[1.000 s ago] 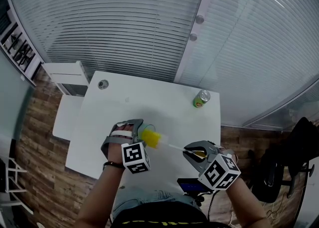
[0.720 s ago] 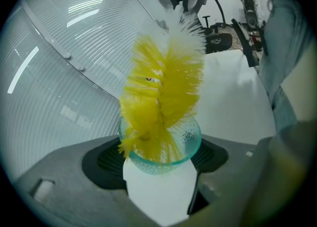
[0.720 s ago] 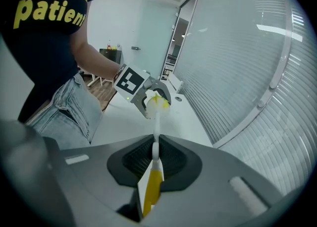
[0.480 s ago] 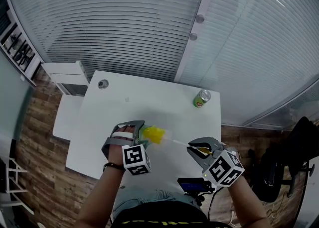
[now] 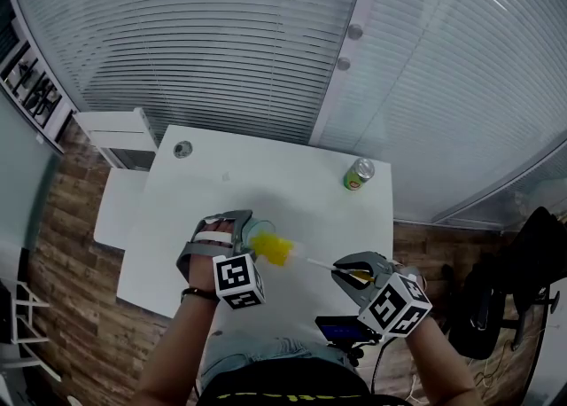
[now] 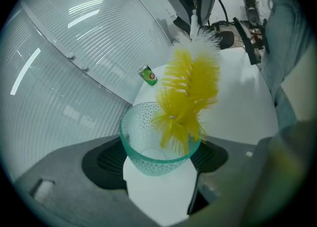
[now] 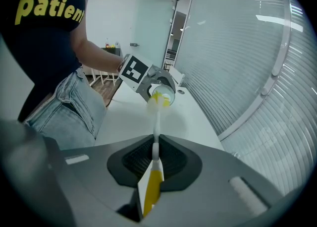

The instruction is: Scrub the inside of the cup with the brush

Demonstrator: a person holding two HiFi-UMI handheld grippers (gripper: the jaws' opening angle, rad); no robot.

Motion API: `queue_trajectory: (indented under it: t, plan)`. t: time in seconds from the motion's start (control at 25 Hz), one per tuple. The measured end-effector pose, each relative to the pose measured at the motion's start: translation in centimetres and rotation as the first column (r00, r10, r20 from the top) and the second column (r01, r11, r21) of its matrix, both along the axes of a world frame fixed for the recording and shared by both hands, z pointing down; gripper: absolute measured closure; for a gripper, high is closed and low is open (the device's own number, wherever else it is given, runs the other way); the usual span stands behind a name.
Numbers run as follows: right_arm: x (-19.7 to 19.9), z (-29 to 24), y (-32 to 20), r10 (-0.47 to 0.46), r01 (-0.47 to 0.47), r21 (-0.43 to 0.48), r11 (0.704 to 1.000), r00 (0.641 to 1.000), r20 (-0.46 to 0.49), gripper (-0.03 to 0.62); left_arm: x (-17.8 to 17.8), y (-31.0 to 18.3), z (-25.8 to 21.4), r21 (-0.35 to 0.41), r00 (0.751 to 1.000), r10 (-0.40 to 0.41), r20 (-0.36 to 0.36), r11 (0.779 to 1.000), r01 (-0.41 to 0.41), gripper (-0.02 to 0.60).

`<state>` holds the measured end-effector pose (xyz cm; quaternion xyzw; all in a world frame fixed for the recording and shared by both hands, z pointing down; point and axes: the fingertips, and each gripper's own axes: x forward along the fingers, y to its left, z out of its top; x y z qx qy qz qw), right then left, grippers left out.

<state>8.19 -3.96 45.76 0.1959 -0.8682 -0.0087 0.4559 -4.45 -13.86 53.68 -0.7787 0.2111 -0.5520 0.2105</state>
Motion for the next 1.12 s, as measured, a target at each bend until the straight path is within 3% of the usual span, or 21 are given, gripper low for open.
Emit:
queue_trajectory:
  t: [0.24, 0.44, 0.76, 1.12]
  plan:
    - [-0.8, -1.4, 0.1, -0.011, 0.01, 0.03, 0.999, 1.0, 0.027, 0.559, 0.1, 0.2, 0.3, -0.009, 1.0, 0.0, 0.002, 1.0, 0.0, 0.19]
    - [0.0, -2.0, -0.9, 0.032, -0.033, 0.051, 0.998, 0.999, 0.03, 0.559, 0.6, 0.5, 0.2, -0.018, 1.0, 0.002, -0.024, 1.0, -0.002, 0.193]
    - [1.1, -0.9, -0.6, 0.07, -0.07, 0.009, 0.997, 0.997, 0.023, 0.559, 0.5, 0.2, -0.6, -0.008, 0.998, -0.017, -0.064, 1.0, 0.016, 0.195]
    - [0.1, -0.8, 1.1, 0.128, -0.12, -0.058, 0.991, 0.978, 0.165, 0.559, 0.2, -0.2, -1.0, -0.011, 0.992, -0.049, -0.117, 0.999, 0.048, 0.195]
